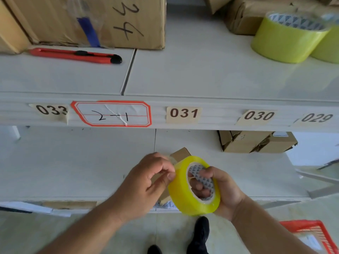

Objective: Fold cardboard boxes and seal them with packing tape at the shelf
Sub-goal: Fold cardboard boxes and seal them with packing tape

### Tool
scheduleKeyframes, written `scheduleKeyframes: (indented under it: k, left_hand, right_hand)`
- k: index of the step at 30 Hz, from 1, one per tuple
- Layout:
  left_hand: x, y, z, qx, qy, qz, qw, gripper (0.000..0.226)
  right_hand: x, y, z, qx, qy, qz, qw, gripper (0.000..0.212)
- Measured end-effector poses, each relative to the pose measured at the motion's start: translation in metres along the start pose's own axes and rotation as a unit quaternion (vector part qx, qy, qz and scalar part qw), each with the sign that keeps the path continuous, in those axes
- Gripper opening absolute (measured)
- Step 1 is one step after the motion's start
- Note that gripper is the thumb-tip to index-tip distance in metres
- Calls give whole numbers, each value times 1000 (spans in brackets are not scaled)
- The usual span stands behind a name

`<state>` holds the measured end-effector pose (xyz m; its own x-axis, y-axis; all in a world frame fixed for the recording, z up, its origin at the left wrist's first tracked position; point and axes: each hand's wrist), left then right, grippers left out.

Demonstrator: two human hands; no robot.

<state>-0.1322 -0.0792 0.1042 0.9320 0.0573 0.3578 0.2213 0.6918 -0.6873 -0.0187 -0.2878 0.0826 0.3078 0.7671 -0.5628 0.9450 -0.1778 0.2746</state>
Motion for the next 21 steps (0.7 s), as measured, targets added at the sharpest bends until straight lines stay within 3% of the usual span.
scheduleKeyframes:
  k: [2,4,7,9,14,18,21]
  left_hand:
    - [-4,1,-5,74,-41,-26,996,13]
    - [-2,5,-10,158,-76,-38,984,17]
    - [7,9,-14,254,-73,-22,964,13]
    - [8,9,-15,254,-43,23,966,8]
    - [4,12,-12,238,16,41,970,10]
    - [-1,7,-7,278,26,31,960,12]
    - [0,0,-5,274,37,50,960,25]
  right_hand:
    - [5,-7,-8,-28,-18,-20,999,30]
    - [10,-16,-17,-132,-76,11,988,31]
    - [11,-32,-34,-324,-181,171,913,40]
    - [10,-42,-39,-352,-183,256,882,40]
    - [21,-46,-41,-494,-209,260,803,16]
    - [27,-48,-39,-519,-225,269,780,26]
    - [28,-54,-35,-553,-183,329,744,24]
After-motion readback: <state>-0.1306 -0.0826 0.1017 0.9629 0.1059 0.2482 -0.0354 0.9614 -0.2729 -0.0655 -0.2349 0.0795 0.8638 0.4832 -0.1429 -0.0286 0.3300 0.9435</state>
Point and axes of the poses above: each hand's wrist, its own x-axis towards the middle knuckle, its own z-axis out of the back of the hand, y = z × x, and after that the axes turned 10 degrees about x, right-handed
